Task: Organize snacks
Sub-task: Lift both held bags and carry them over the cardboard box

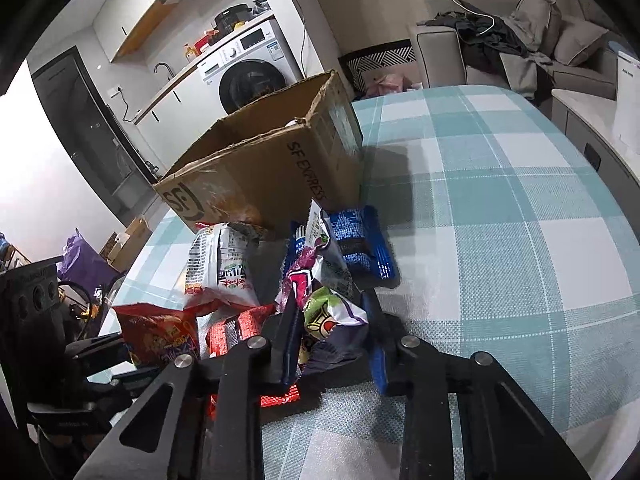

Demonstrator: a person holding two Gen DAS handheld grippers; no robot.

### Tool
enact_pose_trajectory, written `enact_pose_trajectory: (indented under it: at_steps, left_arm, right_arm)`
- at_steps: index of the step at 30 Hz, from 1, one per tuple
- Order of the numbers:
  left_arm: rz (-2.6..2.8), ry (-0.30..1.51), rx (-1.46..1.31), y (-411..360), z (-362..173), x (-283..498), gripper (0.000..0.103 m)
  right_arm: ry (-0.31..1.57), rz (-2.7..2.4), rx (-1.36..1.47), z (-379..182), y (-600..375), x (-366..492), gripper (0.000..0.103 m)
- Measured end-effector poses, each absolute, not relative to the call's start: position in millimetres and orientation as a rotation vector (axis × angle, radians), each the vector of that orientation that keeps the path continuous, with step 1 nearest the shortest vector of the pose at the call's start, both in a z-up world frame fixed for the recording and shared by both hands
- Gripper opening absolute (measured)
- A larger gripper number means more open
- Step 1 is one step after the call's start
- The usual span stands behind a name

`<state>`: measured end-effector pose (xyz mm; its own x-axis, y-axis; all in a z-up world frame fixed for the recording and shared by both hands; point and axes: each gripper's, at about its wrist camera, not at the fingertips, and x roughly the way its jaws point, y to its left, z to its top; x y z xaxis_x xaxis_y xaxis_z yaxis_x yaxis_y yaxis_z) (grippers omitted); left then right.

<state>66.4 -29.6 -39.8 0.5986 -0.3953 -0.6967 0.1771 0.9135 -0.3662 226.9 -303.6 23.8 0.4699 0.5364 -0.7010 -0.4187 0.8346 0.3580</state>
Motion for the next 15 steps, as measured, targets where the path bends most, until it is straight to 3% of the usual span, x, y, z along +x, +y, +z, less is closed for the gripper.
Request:
enact_pose_trajectory:
  at_steps: [15]
  left_arm:
    - [-0.294, 0.808, -0.284, -1.9, -9.2, 49.8, 0.04]
  right_arm:
    - [0.822, 0.603, 0.151, 55.7, -311.6, 210.9, 0.028]
